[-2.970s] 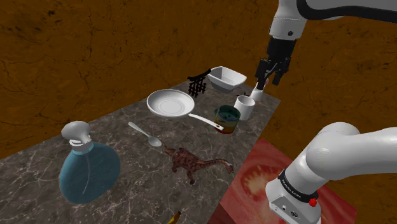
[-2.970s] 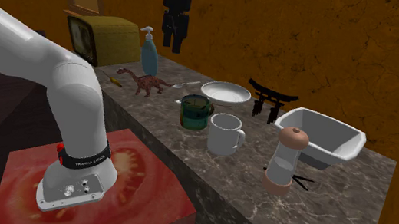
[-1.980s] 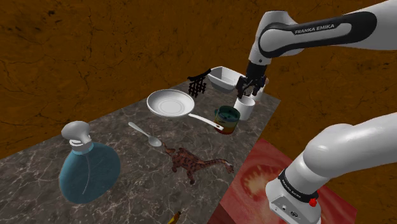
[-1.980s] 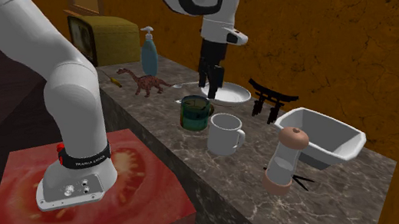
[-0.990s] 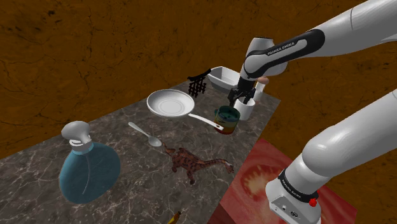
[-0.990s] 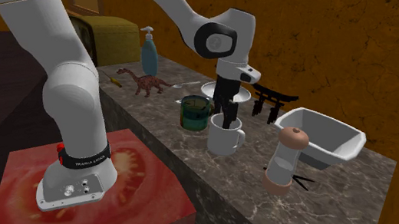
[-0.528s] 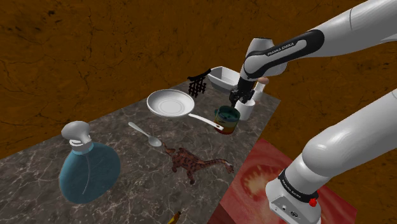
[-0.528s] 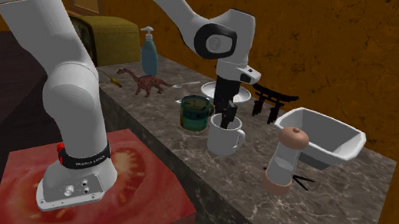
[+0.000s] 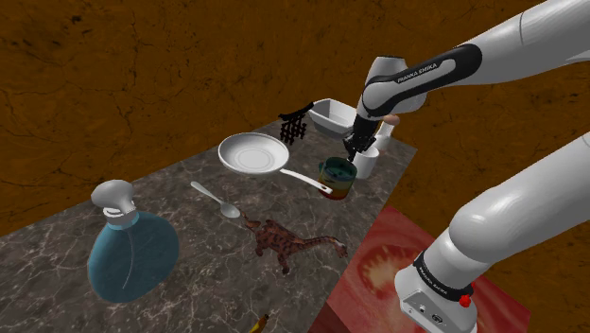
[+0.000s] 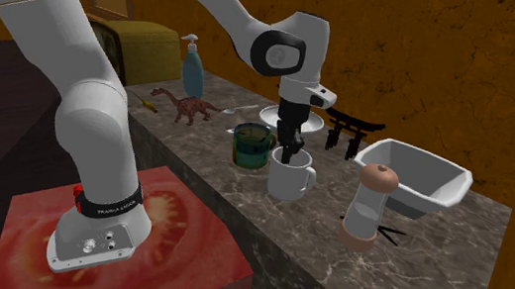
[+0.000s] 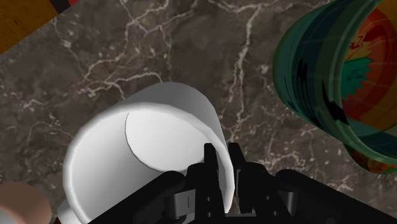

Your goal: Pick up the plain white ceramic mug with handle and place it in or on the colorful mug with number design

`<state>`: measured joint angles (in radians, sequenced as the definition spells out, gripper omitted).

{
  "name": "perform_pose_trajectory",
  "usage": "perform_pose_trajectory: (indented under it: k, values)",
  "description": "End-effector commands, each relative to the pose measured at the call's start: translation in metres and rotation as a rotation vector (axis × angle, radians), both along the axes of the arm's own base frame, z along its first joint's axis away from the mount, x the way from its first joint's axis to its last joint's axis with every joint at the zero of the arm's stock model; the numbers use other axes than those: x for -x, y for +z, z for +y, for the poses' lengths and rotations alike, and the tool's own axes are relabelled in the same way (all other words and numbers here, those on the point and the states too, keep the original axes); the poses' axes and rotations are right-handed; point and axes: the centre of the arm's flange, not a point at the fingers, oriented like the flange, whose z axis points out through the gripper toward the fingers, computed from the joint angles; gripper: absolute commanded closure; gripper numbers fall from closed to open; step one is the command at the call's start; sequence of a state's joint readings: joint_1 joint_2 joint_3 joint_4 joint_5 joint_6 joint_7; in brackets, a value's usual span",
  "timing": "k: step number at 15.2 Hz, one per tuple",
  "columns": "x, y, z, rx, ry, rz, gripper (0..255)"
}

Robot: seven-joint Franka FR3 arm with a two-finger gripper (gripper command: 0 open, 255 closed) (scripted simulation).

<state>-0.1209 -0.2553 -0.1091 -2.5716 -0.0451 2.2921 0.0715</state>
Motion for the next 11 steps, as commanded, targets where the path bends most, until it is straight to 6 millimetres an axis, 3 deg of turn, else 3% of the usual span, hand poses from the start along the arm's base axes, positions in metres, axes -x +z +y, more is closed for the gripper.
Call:
perform_pose_trajectory:
  k: [1,11]
  values:
    - [0.0,0.0,0.0,0.0,0.0,0.0,255]
    - [0.0,0.053,0.0,0.0,0.0,0.0,255]
